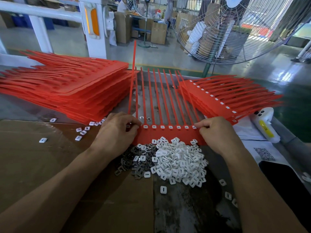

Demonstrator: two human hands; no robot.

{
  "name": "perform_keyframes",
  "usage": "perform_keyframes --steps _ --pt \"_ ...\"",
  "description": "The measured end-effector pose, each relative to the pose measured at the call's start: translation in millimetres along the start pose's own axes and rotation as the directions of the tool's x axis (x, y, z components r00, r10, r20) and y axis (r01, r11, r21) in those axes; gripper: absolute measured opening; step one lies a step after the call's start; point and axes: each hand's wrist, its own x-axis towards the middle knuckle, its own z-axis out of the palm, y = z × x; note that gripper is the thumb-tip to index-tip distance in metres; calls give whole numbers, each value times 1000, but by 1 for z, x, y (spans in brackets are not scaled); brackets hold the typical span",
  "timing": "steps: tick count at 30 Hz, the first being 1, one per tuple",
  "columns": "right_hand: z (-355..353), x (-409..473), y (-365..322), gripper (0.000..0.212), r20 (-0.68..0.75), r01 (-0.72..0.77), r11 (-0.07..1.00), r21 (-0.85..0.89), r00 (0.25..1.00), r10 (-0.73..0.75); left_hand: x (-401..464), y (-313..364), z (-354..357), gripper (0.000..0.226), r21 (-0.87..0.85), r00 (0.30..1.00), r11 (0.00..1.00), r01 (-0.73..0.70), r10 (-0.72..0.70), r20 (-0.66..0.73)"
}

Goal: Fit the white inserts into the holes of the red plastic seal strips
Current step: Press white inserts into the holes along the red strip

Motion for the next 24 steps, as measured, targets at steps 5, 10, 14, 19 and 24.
perform_keyframes --steps 5,10,14,19,24 --pt "1 -5 -9 36 41 105 942 -319 994 -97 0 -2 0 16 10 1000 1000 7 -7 4" --pt "6 -6 -15 31 46 135 860 -492 991 -129 0 0 0 16 20 1000 1000 -9 9 -9" --pt "-4 -7 -5 36 49 87 969 -232 996 -78 -2 1 -1 16 4 1000 1000 0 0 -4" --pt "-23 -3 6 16 190 148 989 -15 972 -142 -1 0 -1 16 4 1000 1000 -11 11 -7" --pt "-25 -6 5 17 355 167 986 21 920 -164 -1 -1 -1 16 9 1000 1000 -10 10 -7"
